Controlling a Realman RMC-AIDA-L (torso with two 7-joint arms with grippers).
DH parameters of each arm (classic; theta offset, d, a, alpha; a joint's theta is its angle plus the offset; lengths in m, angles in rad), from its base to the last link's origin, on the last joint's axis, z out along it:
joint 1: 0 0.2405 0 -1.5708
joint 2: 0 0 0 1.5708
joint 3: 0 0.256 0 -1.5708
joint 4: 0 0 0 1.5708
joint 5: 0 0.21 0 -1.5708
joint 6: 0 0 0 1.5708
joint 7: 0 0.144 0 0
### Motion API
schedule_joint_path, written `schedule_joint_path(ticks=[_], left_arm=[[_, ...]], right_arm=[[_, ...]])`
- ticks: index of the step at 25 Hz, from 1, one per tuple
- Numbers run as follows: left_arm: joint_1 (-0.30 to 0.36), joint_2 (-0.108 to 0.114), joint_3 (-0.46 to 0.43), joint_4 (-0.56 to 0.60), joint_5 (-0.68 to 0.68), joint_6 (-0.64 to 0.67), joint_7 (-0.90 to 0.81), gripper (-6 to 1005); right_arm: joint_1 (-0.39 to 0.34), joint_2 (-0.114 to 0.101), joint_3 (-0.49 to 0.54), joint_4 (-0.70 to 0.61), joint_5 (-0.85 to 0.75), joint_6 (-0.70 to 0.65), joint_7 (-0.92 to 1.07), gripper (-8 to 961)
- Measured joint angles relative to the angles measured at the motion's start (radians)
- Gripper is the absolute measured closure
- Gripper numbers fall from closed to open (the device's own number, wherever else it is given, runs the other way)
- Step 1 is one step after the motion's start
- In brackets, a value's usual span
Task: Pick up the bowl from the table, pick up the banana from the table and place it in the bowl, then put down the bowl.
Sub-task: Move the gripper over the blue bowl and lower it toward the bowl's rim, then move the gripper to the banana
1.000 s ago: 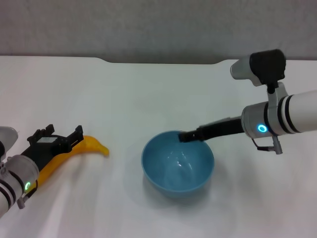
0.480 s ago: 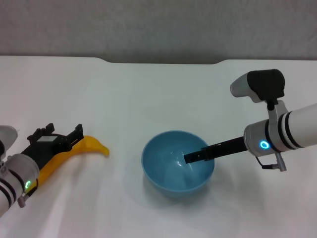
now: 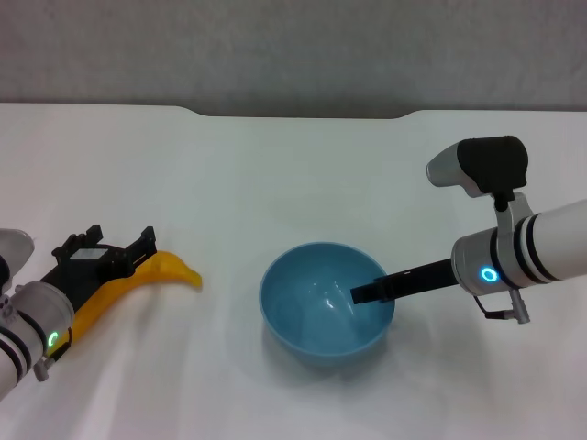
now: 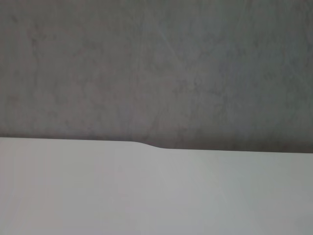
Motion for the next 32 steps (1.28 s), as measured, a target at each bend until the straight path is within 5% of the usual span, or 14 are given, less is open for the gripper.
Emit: schedule_joint_path(ticks=[8,17,25,32], left_arm=[[0.0,-0.001,0.0,0.0,0.001,0.0,0.0,176],[0.003,-0.002,0.005,0.001,0.001,0.0,0.0,182],[0.013,0.018,0.086,-0.133,0.012,0.126,-0.005,186],[0.067,0.072,0.096,-0.51,0.166,0.532,-0.021,191]], right_arm=[[-0.036,0.0,-0.012,0.012,0.021,-0.052,-0.001,495],[-0.094,0.001,-0.012,0.081,0.025,-0.089,-0.002,905],[-0.191,-0.005,-0.012,0.182,0.045,-0.092,-0.002,911],[-0.206,-0.007,-0.014,0.189,0.037,-0.086,-0.014,916]])
